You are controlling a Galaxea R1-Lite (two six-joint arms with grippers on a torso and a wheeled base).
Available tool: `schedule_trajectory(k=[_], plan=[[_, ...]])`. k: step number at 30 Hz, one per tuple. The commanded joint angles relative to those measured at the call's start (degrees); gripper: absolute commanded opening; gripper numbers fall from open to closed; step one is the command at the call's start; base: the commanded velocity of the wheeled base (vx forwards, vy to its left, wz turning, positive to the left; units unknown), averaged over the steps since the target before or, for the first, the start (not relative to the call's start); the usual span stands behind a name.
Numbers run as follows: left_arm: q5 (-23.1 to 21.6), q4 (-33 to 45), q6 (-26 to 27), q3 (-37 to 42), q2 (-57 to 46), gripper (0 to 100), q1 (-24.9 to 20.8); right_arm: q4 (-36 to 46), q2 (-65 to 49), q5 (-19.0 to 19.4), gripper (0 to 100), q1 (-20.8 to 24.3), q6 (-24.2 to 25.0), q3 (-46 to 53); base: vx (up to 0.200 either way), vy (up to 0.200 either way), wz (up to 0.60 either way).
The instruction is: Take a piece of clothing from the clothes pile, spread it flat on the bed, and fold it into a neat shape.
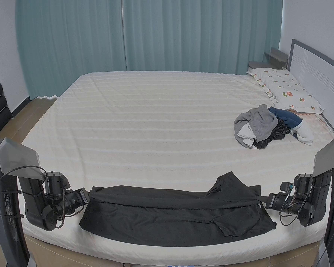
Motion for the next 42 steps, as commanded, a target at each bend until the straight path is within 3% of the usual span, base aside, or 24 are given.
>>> schedule_trajectory(k=[1, 29, 42], plan=[[0.0, -0.2, 0.0, 1.0, 1.4, 0, 0.3, -0.6, 0.4, 0.3, 0, -0.2, -0.1, 2.0, 0.0, 0.0, 0.0], [0.0, -0.2, -1.8, 3.5, -2.9, 0, 0.2, -0.6, -1.0, 0.4, 0, -3.3, 1.6, 2.4, 0.0, 0.0, 0.0], [0.0, -0.2, 0.0, 6.6, -1.3, 0, 0.1, -0.6, 1.6, 0.0, 0, -3.2, 0.8, 3.0, 0.0, 0.0, 0.0]])
